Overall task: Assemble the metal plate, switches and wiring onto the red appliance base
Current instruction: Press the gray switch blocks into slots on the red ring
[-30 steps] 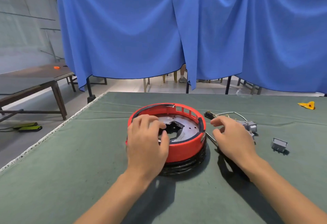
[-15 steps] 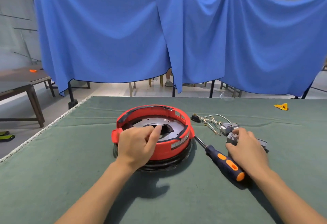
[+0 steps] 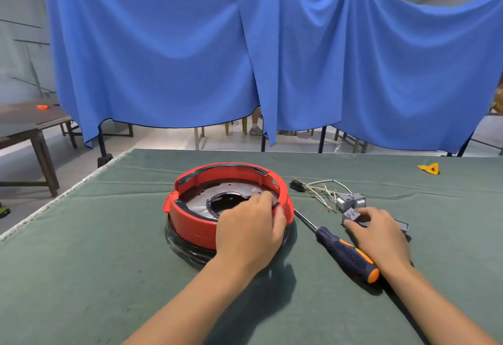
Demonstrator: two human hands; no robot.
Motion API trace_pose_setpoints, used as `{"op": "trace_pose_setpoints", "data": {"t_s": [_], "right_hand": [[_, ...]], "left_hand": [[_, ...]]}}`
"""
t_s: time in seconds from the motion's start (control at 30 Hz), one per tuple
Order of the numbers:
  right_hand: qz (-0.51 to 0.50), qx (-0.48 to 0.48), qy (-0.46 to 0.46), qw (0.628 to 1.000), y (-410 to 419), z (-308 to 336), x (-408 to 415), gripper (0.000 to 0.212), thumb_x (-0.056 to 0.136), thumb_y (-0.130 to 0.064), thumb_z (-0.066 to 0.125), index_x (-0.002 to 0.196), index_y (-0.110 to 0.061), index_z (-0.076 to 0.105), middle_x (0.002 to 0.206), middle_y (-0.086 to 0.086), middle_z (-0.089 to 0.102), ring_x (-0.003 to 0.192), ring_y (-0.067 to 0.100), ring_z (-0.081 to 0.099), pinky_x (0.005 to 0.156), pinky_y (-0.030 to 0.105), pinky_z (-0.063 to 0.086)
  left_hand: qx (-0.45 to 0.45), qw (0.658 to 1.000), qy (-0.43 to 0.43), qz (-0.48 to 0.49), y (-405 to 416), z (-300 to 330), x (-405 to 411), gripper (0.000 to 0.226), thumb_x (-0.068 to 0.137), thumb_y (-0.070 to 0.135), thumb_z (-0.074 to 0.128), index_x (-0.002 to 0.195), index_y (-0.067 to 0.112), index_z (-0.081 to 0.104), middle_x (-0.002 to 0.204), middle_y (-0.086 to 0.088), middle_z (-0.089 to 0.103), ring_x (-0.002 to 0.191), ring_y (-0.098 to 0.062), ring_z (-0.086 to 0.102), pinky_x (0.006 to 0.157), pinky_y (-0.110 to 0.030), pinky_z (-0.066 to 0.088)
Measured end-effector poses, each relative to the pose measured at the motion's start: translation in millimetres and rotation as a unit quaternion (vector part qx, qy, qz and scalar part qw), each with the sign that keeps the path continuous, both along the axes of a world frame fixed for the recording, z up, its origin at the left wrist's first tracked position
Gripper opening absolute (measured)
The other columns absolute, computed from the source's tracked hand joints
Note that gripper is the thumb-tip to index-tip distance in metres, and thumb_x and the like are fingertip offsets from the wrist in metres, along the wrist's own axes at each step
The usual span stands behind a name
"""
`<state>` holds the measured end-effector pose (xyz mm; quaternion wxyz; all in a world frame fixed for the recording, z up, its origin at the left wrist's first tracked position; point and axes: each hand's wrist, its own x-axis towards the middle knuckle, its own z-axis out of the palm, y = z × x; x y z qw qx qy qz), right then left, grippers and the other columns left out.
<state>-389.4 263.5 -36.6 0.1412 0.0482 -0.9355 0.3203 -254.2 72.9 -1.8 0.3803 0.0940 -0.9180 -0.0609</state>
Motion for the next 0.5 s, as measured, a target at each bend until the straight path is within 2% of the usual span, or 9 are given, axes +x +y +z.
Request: {"op": "trace_pose_setpoints", "data": {"t_s": [0.03, 0.1, 0.17, 0.23, 0.3, 0.33, 0.4, 0.5], "right_hand": [[0.017, -0.048, 0.011, 0.999, -1, 3, 0, 0.030, 0.085, -0.029, 0.068, 0.111, -0.014, 0.066, 0.112, 0.010, 0.063, 0.104, 0.030, 0.058, 0.081, 0.036, 0.045], [0.068, -0.239, -0.004, 0.969, -8, 18, 5, 0.024, 0.085, -0.019, 0.069, 0.106, -0.006, 0.067, 0.098, 0.011, 0.067, 0.091, 0.027, 0.063, 0.072, 0.033, 0.049], [0.147, -0.449, -0.108, 0.875, -19, 40, 17, 0.013, 0.089, -0.012, 0.062, 0.096, -0.002, 0.067, 0.090, 0.014, 0.068, 0.077, 0.024, 0.067, 0.059, 0.029, 0.055], [0.232, -0.558, -0.244, 0.758, -31, 57, 30, 0.016, 0.089, -0.014, 0.056, 0.089, -0.002, 0.067, 0.089, 0.015, 0.072, 0.065, 0.021, 0.070, 0.051, 0.025, 0.056], [0.286, -0.592, -0.349, 0.668, -44, 67, 40, 0.022, 0.081, -0.019, 0.058, 0.088, -0.001, 0.068, 0.091, 0.017, 0.073, 0.054, 0.018, 0.067, 0.046, 0.022, 0.054], [0.304, -0.594, -0.385, 0.637, -51, 69, 43, 0.026, 0.077, -0.021, 0.059, 0.089, 0.000, 0.069, 0.090, 0.017, 0.073, 0.050, 0.017, 0.064, 0.044, 0.021, 0.053], [0.333, -0.588, -0.427, 0.601, -68, 71, 47, 0.031, 0.075, -0.024, 0.061, 0.089, 0.001, 0.071, 0.085, 0.016, 0.071, 0.047, 0.016, 0.060, 0.043, 0.022, 0.051], [0.360, -0.576, -0.461, 0.571, -89, 64, 47, 0.037, 0.077, -0.027, 0.060, 0.098, 0.003, 0.068, 0.079, 0.015, 0.069, 0.046, 0.017, 0.057, 0.044, 0.023, 0.051]], "left_hand": [[-0.025, 1.000, 0.001, -0.002, 0, -2, 0, 0.025, 0.088, 0.038, 0.047, 0.075, 0.021, 0.060, 0.063, 0.004, 0.064, 0.056, -0.019, 0.062, 0.045, -0.027, 0.033], [-0.058, 0.998, 0.010, -0.011, -9, -4, 0, 0.036, 0.086, 0.043, 0.042, 0.068, 0.020, 0.063, 0.051, 0.004, 0.060, 0.044, -0.019, 0.059, 0.038, -0.024, 0.032], [-0.069, 0.997, 0.018, -0.008, -27, -5, 1, 0.047, 0.085, 0.052, 0.037, 0.065, 0.020, 0.065, 0.048, 0.002, 0.060, 0.043, -0.021, 0.060, 0.038, -0.024, 0.035], [-0.077, 0.997, 0.025, -0.021, -50, -8, 3, 0.051, 0.082, 0.058, 0.039, 0.059, 0.020, 0.065, 0.045, 0.000, 0.059, 0.043, -0.022, 0.059, 0.039, -0.024, 0.034], [-0.068, 0.996, 0.042, -0.034, -74, -8, 7, 0.054, 0.081, 0.059, 0.042, 0.048, 0.018, 0.055, 0.040, -0.001, 0.053, 0.039, -0.022, 0.055, 0.040, -0.023, 0.030], [-0.055, 0.997, 0.049, -0.037, -83, -9, 10, 0.057, 0.082, 0.058, 0.043, 0.043, 0.016, 0.049, 0.038, -0.001, 0.049, 0.037, -0.022, 0.051, 0.041, -0.023, 0.027], [-0.033, 0.997, 0.068, -0.027, -98, -9, 12, 0.060, 0.085, 0.053, 0.041, 0.039, 0.013, 0.040, 0.035, -0.001, 0.042, 0.035, -0.023, 0.045, 0.043, -0.023, 0.024], [-0.022, 0.994, 0.109, 0.005, -105, -10, 13, 0.054, 0.085, 0.040, 0.041, 0.038, 0.013, 0.044, 0.036, -0.001, 0.042, 0.036, -0.025, 0.045, 0.044, -0.023, 0.024]]}}
